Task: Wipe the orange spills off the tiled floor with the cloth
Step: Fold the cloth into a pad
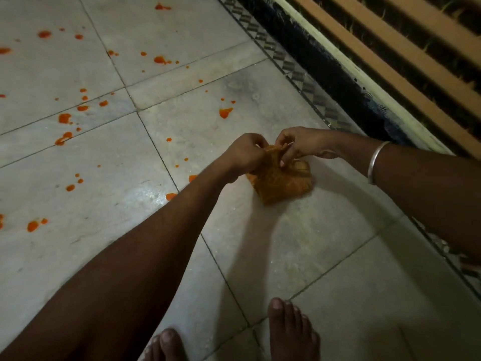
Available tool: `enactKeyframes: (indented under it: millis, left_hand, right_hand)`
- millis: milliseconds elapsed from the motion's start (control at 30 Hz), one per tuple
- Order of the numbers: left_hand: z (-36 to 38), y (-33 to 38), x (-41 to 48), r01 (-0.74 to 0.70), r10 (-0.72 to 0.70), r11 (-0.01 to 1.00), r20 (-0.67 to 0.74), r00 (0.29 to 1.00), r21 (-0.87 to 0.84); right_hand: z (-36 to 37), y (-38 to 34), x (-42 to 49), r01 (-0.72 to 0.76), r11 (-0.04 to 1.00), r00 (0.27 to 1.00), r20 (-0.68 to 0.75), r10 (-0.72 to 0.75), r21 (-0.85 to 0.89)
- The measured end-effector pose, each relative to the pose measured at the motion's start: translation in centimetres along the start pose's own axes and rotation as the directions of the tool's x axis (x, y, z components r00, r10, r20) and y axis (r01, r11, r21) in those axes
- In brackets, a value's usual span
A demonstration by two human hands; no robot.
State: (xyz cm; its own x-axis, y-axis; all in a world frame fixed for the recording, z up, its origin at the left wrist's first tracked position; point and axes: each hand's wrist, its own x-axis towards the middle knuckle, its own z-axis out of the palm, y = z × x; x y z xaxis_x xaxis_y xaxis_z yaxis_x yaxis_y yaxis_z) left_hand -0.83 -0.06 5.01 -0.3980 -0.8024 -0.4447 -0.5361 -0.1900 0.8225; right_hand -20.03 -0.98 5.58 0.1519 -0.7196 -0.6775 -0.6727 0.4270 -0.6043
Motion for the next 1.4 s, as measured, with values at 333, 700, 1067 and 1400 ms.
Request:
enactKeyframes:
  millis: [333,700,1067,1400]
  left_hand:
    - [-6.9,7.6,-2.3,-0.391,0.323,0.83,-0.228,0.919,-0.399]
    - [-12.2,11.5,-3.8,-0.633,0.557,0.772,-0.414,0.719,-0.06]
    - [-14.8,5.8,-4.4,-0.443,0.325,0.879,-0.459,0.827,-0.175]
    - [-15.5,7.9,-5.7,-0.524,0.352,0.733,-0.418,0.838,-0.434]
  right_hand:
    - [-7.0,-6.0,-4.2,0.37,0.868,0.924,-0.228,-0.307,0.332]
    - [-2.4,-15.2,-6.1,0.592,0.805,0.76,-0.358,-0.543,0.036]
    - [-3.0,-16.5,-5.6,0.592,0.635,0.805,-0.415,-0.424,0.497]
    - [-4.1,-17.9,-6.6,0.574,0.69,0.804,-0.145,-0.576,0.441]
